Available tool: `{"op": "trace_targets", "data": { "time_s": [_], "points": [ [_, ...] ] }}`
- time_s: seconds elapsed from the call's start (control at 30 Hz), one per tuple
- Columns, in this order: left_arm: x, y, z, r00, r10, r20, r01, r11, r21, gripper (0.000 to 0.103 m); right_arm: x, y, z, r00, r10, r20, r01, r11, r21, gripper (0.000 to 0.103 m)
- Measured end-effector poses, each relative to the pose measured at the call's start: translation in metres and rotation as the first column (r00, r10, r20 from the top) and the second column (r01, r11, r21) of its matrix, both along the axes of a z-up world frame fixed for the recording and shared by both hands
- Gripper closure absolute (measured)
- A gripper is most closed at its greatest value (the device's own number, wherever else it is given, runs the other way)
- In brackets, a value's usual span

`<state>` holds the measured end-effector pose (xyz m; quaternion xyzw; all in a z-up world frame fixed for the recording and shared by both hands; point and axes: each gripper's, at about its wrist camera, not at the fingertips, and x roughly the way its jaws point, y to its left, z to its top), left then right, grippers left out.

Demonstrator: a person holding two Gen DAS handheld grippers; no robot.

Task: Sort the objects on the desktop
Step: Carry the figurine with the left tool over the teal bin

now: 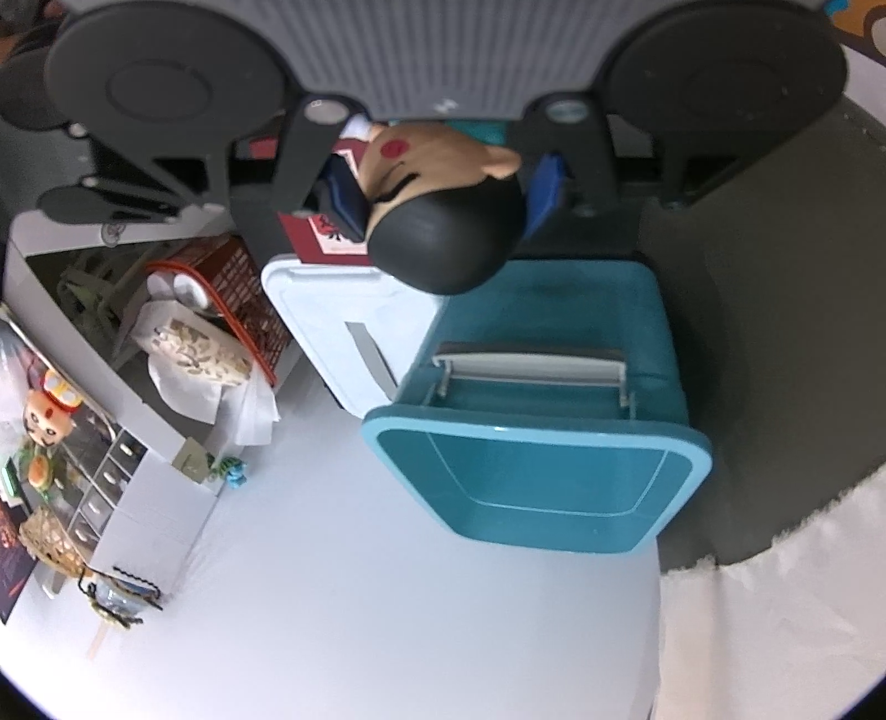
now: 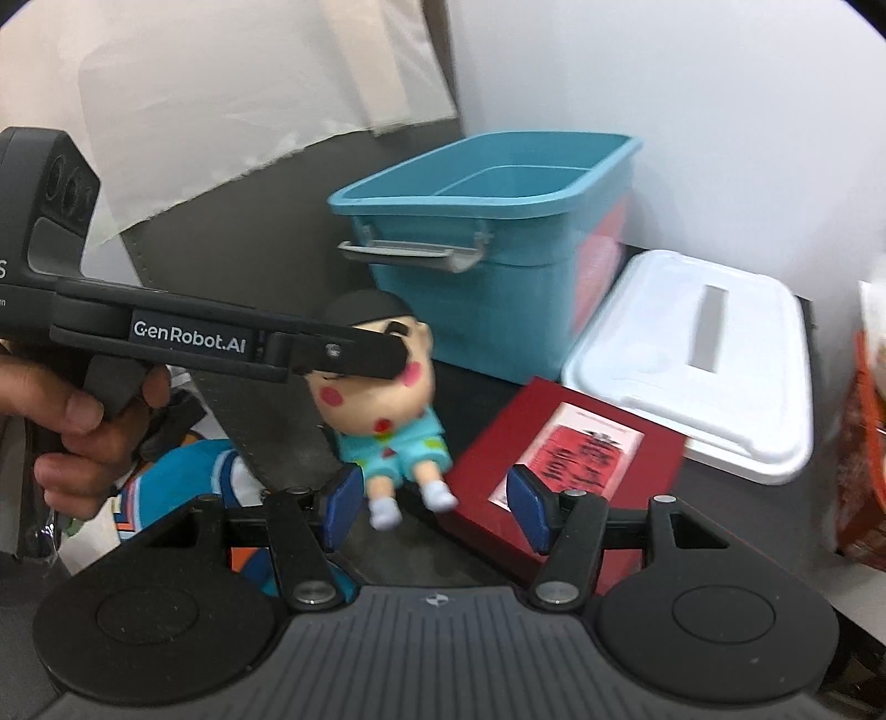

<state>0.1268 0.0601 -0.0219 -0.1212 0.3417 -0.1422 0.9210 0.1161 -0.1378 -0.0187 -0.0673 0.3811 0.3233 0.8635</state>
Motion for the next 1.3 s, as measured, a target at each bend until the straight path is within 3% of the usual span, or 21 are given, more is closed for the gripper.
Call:
{"op": "trace_targets", "data": {
  "time_s": [0.3,0.57,0.7,0.9,1.03,1.3],
  "points": [
    [-0.004,-0.010,0.009,0.999,0.037,-0.004,-0.037,0.997,0.065,0.039,-0.012,-0.033,0.007,0.988,-0.154,-0.010,0.154,0.988,-0.009,0.038],
    [-0.011,-0.011,0.025,0.997,0.081,-0.004,-0.081,0.993,0.084,0.039,-0.027,-0.048,0.013,0.980,-0.197,0.017,0.196,0.980,0.014,0.036],
    [-0.015,-0.015,0.041,0.996,0.088,0.016,-0.090,0.990,0.112,0.039,-0.028,-0.051,0.015,0.970,-0.243,0.016,0.242,0.970,0.035,0.027],
    [-0.016,-0.016,0.073,0.994,0.093,0.051,-0.100,0.983,0.155,0.039,-0.032,-0.053,0.021,0.967,-0.253,0.020,0.251,0.965,0.070,0.026],
    [-0.013,-0.013,0.087,0.992,0.108,0.059,-0.117,0.978,0.175,0.039,-0.033,-0.060,0.024,0.960,-0.278,0.019,0.276,0.957,0.090,0.016],
    [-0.004,-0.011,0.106,0.989,0.132,0.070,-0.144,0.968,0.204,0.039,-0.034,-0.069,0.027,0.956,-0.293,0.017,0.289,0.950,0.118,0.015]
  ]
}}
